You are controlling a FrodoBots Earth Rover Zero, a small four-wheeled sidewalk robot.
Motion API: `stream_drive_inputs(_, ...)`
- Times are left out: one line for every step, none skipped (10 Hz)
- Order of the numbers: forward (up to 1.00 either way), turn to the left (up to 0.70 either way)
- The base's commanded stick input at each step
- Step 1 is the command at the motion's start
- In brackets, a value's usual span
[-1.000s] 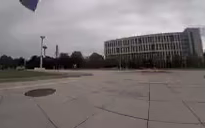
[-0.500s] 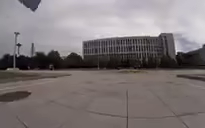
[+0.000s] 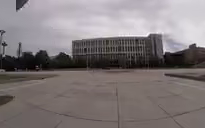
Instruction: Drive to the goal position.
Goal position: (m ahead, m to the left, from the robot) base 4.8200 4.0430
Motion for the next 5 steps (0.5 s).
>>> stream_drive_inputs(0.7,0.0)
stream_drive_inputs(0.7,0.0)
stream_drive_inputs(0.7,0.0)
stream_drive_inputs(0.7,0.0)
stream_drive_inputs(0.7,0.0)
